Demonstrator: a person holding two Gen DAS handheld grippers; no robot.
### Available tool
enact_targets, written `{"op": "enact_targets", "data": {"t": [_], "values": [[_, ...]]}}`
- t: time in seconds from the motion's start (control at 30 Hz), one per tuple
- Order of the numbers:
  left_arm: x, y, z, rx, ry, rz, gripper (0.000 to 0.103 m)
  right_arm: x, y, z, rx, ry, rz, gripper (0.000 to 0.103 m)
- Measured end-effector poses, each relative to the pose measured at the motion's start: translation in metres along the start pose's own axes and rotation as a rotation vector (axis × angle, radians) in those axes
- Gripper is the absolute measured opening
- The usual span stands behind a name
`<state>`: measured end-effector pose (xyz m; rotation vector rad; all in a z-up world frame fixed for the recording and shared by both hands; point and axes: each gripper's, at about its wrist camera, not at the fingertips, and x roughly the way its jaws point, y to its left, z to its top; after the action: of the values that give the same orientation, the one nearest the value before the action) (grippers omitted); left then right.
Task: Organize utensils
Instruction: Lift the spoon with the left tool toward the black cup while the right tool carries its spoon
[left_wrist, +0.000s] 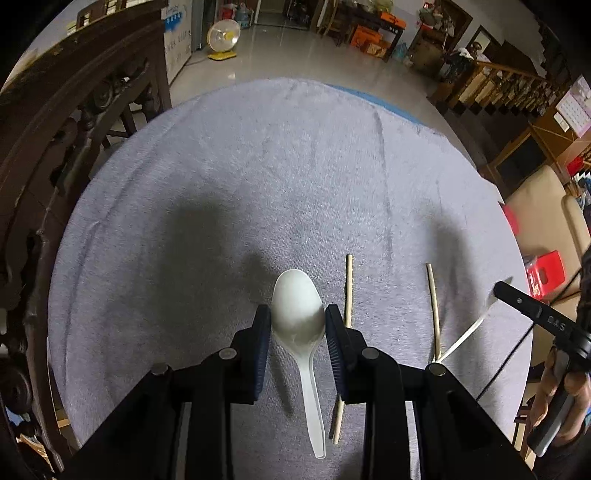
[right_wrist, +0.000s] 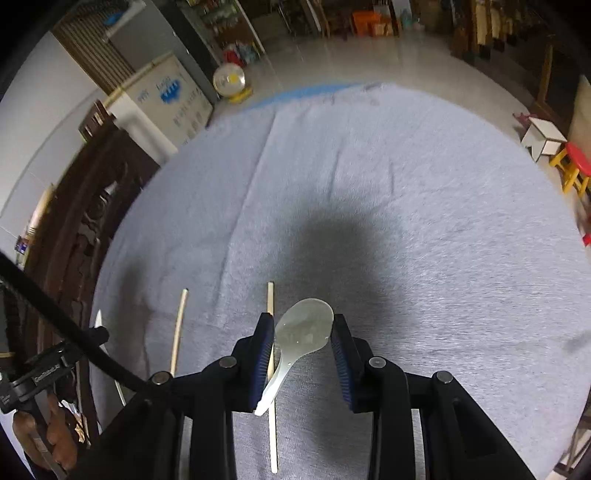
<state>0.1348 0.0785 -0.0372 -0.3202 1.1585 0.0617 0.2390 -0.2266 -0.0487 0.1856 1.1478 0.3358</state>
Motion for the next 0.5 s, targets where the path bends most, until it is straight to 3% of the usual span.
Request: {"op": "enact_targets", "data": {"t": [0.33, 0.5], "values": [[-0.034, 0.011, -0.020, -0.069, -0.078, -0.001, 0.031, -0.082, -0.004, -0.015, -0.006, -0.238, 0.012, 0.034], [-0.060, 0.015, -0.027, -0.095, -0.134, -0.005, 0.031, -0.119, -0.007, -0.028, -0.009, -0.306, 0.017, 0.034]]}}
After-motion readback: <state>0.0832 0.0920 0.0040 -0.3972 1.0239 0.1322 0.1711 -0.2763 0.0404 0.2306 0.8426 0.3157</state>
